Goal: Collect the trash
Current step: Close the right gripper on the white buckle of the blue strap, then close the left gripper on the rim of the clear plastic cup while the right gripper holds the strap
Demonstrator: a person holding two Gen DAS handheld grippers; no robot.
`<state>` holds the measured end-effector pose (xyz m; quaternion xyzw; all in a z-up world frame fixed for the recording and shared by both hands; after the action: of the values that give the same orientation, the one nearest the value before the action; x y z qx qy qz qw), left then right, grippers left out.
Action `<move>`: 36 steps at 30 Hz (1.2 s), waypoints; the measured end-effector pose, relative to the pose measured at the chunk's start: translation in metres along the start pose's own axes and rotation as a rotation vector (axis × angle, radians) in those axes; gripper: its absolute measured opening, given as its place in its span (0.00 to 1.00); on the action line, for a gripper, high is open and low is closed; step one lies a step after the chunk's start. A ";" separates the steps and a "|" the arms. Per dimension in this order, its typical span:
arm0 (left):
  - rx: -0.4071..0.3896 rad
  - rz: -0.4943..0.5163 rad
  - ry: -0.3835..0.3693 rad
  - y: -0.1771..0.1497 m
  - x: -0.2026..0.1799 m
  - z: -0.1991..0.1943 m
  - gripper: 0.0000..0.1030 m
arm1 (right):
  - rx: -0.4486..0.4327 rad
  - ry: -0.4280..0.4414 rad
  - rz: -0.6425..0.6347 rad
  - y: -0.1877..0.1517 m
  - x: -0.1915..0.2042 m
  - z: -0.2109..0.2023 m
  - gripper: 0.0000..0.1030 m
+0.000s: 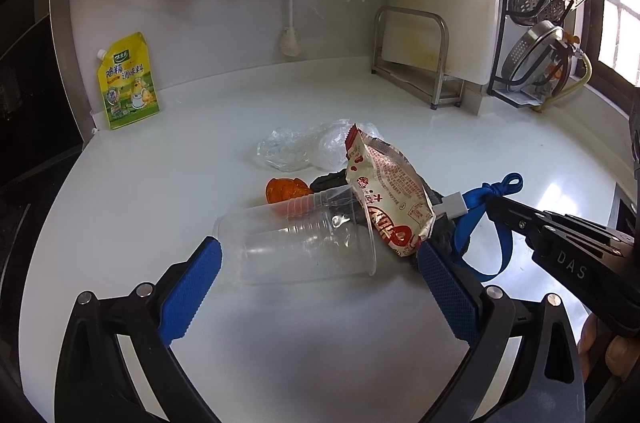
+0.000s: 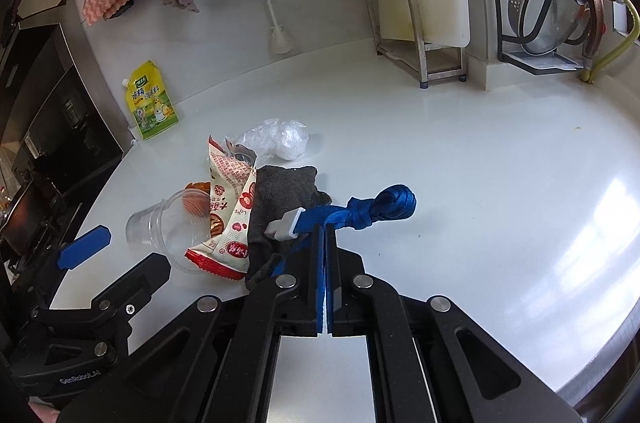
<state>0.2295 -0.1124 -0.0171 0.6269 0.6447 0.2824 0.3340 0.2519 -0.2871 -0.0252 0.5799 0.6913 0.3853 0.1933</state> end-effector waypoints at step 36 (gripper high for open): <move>0.018 -0.069 0.302 0.004 0.016 0.027 0.66 | -0.009 0.074 0.072 0.001 -0.014 -0.001 0.01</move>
<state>0.2530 -0.0979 -0.0322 0.5578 0.7113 0.3561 0.2369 0.2554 -0.3001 -0.0267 0.5891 0.6748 0.4162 0.1561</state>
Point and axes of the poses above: each gripper's, at about its wrist camera, not at the fingertips, and z roughly the way its jaws point, x to its left, y to its top, the point moved 1 cm from there along z, roughly the way its jaws point, and after that the axes turned 7 degrees about -z, right-handed, at the moved point
